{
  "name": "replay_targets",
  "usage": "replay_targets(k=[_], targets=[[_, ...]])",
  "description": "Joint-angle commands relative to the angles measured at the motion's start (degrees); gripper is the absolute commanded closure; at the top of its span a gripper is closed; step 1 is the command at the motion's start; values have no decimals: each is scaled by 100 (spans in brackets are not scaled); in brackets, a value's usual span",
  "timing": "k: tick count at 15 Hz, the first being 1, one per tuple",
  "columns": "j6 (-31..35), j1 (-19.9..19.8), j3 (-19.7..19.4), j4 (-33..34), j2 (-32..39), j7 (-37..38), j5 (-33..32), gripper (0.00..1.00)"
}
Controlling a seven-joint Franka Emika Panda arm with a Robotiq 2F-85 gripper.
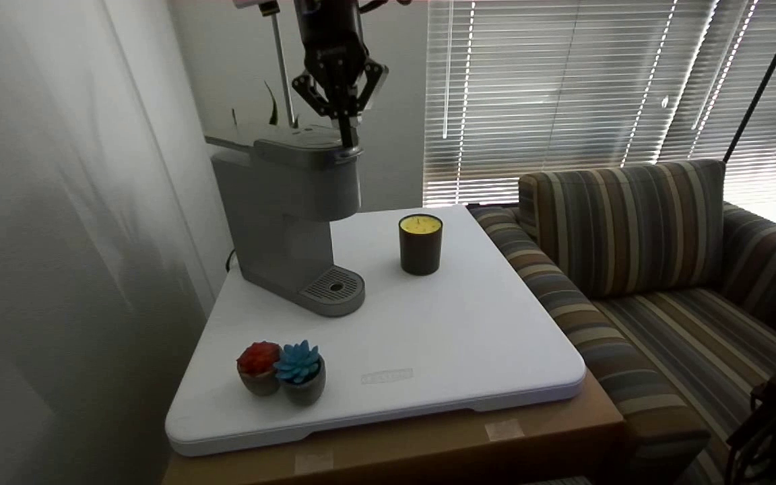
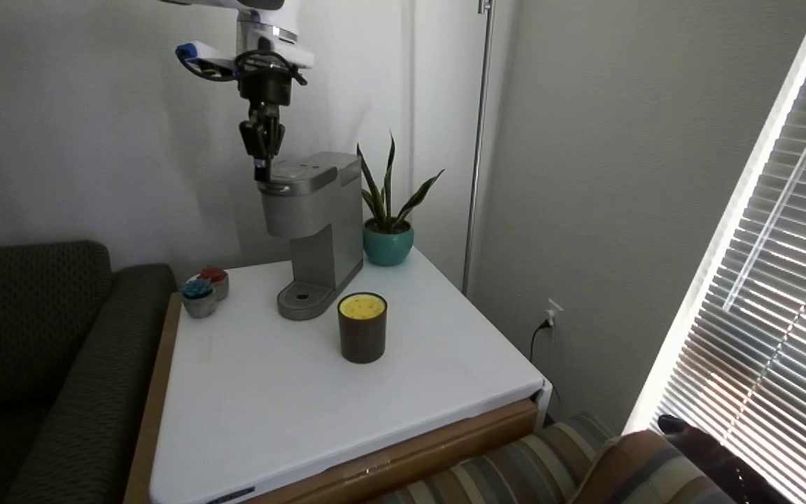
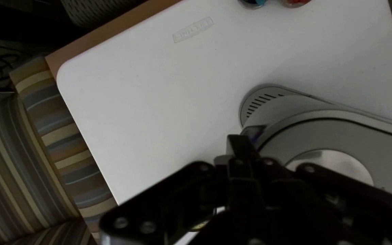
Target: Close the lid of the grey machine
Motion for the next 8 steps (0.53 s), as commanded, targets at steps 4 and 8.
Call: replay_targets(k=[4,8], targets=[[-7,-84,43,-206,113,-131,49,100],[-58,-41,-15,-169,-14,-216,-47,100]])
